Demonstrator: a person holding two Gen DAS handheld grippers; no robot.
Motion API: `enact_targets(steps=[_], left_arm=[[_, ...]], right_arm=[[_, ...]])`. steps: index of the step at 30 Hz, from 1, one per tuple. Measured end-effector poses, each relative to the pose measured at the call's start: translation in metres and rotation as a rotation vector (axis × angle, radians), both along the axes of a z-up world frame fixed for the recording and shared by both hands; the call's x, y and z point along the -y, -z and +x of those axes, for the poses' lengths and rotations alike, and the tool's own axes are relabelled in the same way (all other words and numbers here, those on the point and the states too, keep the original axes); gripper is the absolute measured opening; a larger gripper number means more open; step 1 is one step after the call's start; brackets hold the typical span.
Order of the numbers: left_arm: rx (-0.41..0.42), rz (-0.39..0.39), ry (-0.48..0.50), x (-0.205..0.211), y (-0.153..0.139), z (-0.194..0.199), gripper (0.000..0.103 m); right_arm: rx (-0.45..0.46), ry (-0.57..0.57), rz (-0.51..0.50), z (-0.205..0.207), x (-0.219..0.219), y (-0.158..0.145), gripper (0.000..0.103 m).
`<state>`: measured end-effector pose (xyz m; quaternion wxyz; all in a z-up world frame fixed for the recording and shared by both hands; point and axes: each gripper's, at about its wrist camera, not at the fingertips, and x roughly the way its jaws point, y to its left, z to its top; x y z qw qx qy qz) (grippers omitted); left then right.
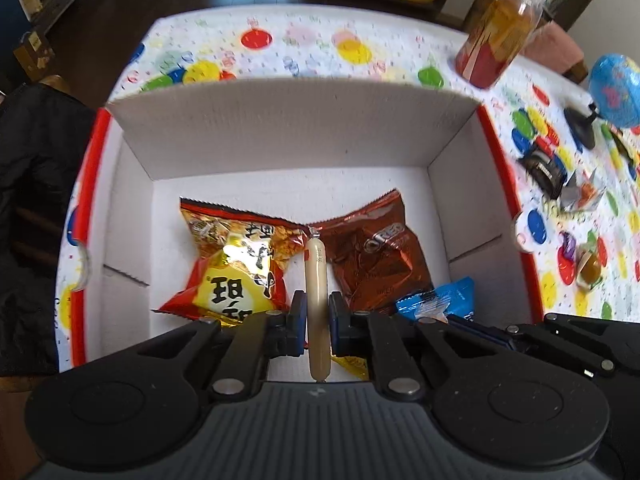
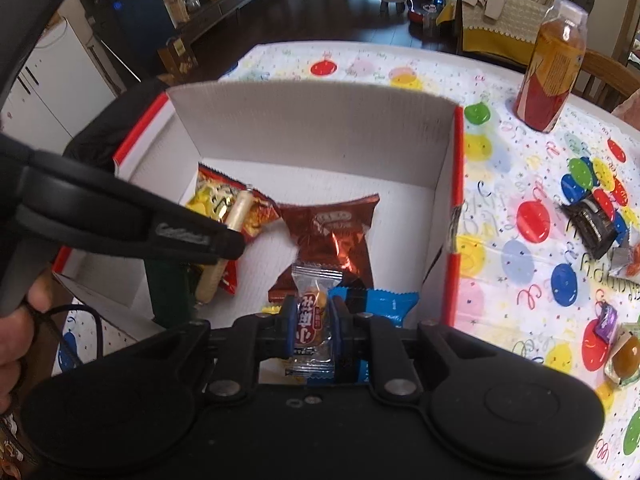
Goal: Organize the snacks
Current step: 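Lower the candy and sausage into the box and open both tools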
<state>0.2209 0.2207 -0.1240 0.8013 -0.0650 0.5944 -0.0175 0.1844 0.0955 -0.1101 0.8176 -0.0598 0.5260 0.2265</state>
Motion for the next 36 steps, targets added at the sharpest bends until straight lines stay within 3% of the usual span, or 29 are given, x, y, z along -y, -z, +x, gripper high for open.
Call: enact_targets(steps=[10,20,23,27,36], left_arm=[[-0.075,0.011,0.034,0.005,0.019,0.008,0.011],[-0.085,-0.002,0.022,0.000,0.016,0.003,0.012],[-0.073,-0.004,0.022,-0.001,0.011,-0.002,0.013],[-0.062,-0.014,0.015,-0.004,0.006,-0.009,0.026],[0.030,-0.019,0.007,-0.005,-0.023,-0.033,0.026]], right_arm=[[-0.035,-0.001,-0.031,-0.001,-0.004,0.013,0.019],[-0.032,-0.004,-0.009,-0.006,-0.001,0.007,0.028],[-0.026,0.000,0.003,-0.009,0.002,0.001,0.034],[-0.009,0.002,0.014,-0.015,0.007,-0.008,0.040],[0.059,0.022,0.064,-0.032,0.022,-0.039,0.056]])
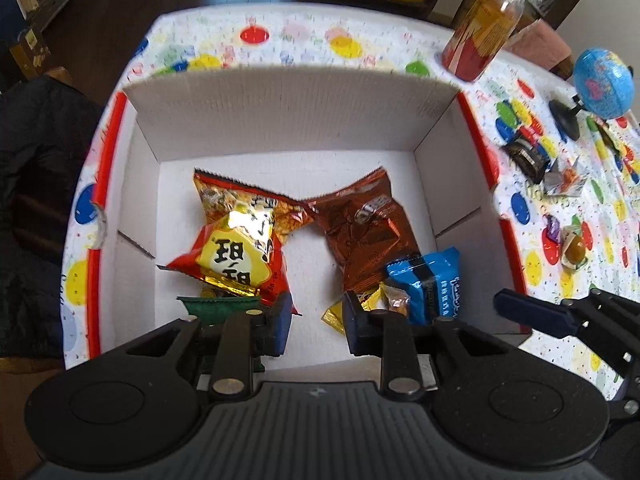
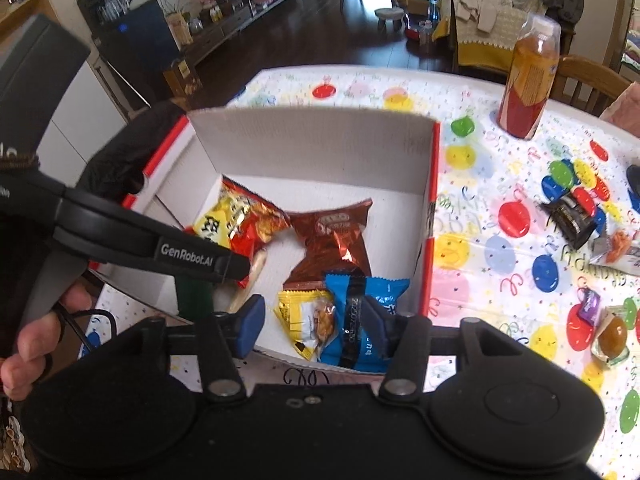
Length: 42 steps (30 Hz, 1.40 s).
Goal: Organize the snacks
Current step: 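Lower the candy and sausage into the box and open both tools, then move both tools back toward the egg-shaped snack and purple candy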
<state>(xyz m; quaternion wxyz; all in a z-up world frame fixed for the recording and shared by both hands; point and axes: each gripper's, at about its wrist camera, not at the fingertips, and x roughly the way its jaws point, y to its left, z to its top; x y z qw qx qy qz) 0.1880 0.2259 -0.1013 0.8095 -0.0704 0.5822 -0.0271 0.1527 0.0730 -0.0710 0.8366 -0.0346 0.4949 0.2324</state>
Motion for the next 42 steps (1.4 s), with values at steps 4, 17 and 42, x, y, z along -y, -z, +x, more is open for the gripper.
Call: enact_targets(steps=[4,17,42], left_arm=[[0.060,0.014,-0.009,-0.001,-0.017,-0.012,0.029],[0.209,0.019,-0.001,0.017,-0.060,-0.044,0.066],[0.311,-0.049,0.074,0.178,-0.068,-0.019,0.101]], right_arm=[[0.029,0.025,0.025,-0.009,0.007,-0.015,0.068],[0.124,0.048,0.089,-0.037,0.037,-0.051,0.093],[0.204,0.197,0.046,-0.034,0.195,-0.039,0.100]])
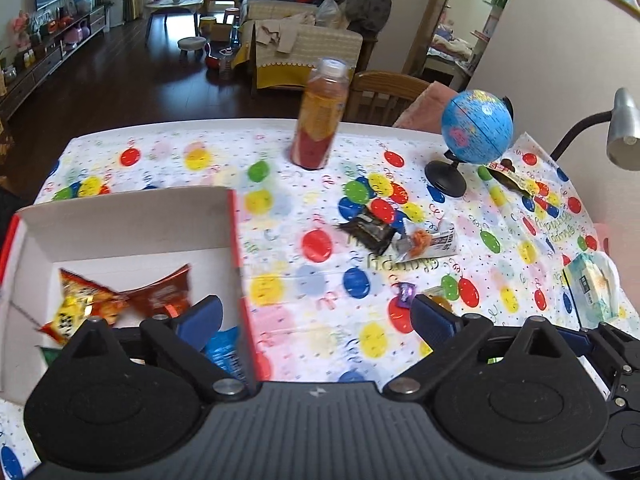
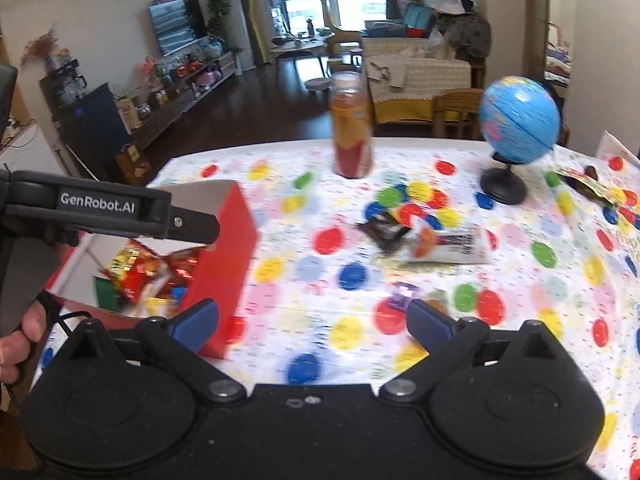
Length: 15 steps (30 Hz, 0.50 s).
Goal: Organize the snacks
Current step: 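Move both tools back toward the egg-shaped snack and purple candy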
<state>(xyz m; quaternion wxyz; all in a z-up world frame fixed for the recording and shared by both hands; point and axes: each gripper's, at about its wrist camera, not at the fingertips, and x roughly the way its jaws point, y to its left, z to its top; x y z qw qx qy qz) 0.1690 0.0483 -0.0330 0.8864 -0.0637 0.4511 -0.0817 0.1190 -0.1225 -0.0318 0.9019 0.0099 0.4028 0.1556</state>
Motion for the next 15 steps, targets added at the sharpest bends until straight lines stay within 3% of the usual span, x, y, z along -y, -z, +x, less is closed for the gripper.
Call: enact_targets(steps=[15], left_arm=[[-0.054,0.087,-0.036,0.082,0.033,0.063,0.101]], right_arm=[[-0.015,0.046,-0.054,0.041,0.082,0.035,0.100]])
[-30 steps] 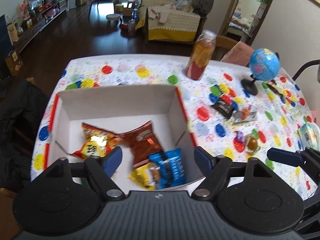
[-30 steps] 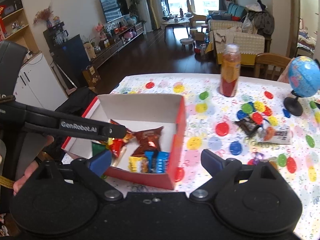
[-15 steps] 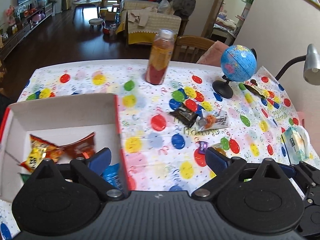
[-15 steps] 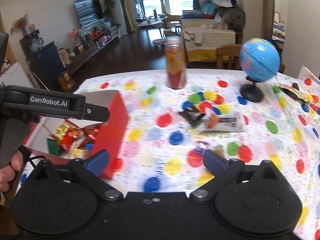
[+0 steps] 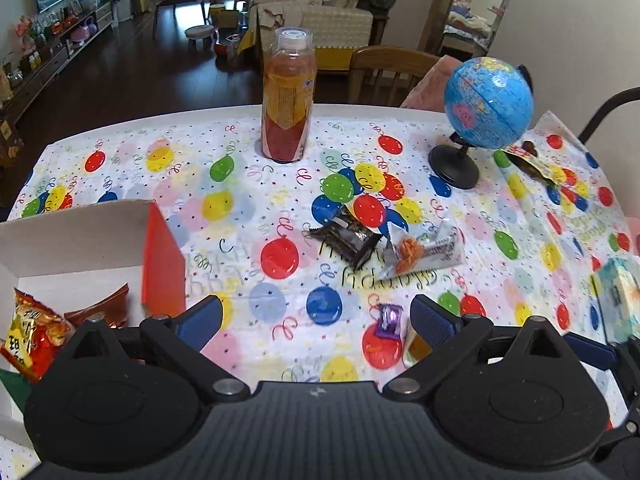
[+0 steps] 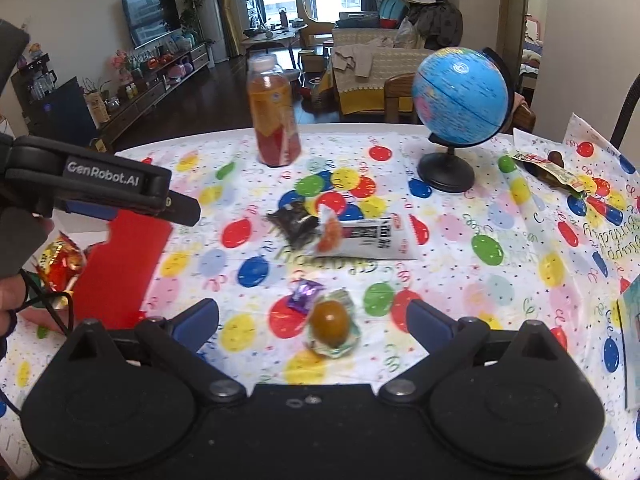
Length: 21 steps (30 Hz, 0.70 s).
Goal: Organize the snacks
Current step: 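Move both tools back toward the egg-shaped snack and purple candy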
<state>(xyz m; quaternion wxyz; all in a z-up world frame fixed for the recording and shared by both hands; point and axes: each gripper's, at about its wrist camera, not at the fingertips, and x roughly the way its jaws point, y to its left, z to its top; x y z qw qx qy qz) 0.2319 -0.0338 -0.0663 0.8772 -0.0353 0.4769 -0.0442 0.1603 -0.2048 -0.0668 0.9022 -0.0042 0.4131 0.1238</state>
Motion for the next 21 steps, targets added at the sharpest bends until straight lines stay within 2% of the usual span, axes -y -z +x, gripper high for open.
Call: enact_targets(steps=[5,10,21], left_arm=[[-0.022,0.025,-0.030,0.013,0.014,0.026,0.101],[-0.049,0.061,-0.064,0.023,0.030,0.054,0.101],[-0.150,0.056,-0.160,0.028,0.064,0.118,0.101]], right_arm=[[-0.024,0.012,-0.018,0.017,0.016,0.012,0.097],[-0.058,0.006,-0.008,0.032,0.027,0.027,0.090],[-0.144,-0.069,-0.003,0.054,0.025,0.061,0.078]])
